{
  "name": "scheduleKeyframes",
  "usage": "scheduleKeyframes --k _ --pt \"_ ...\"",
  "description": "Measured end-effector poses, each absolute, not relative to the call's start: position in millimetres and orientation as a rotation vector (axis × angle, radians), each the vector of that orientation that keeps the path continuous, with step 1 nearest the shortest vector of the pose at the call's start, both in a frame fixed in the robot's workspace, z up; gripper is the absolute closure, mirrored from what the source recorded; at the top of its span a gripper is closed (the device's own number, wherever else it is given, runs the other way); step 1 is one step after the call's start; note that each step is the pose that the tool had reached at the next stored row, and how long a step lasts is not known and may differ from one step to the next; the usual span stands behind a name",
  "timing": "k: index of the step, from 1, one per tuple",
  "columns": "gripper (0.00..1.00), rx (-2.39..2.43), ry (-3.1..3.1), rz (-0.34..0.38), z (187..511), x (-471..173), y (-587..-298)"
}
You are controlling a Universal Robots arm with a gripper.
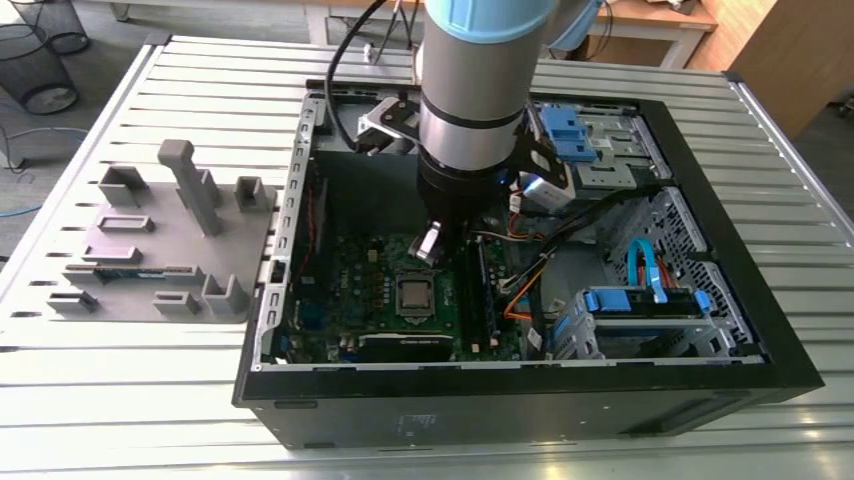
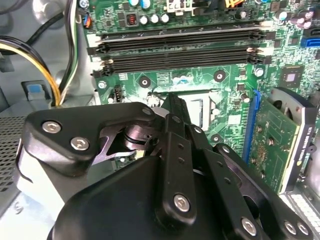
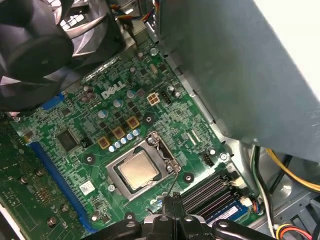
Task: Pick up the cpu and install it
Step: 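Install the first cpu locking lever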
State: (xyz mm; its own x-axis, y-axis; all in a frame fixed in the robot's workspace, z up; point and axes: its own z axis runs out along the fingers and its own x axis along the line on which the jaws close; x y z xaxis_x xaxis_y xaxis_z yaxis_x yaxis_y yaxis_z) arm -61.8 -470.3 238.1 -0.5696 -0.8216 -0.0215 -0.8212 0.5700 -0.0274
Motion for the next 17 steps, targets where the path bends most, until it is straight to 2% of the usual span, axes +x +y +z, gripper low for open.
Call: scheduleKeyframes --k 17 --pt "0.89 -1.443 2.756 -0.025 232.5 -62.7 -475.0"
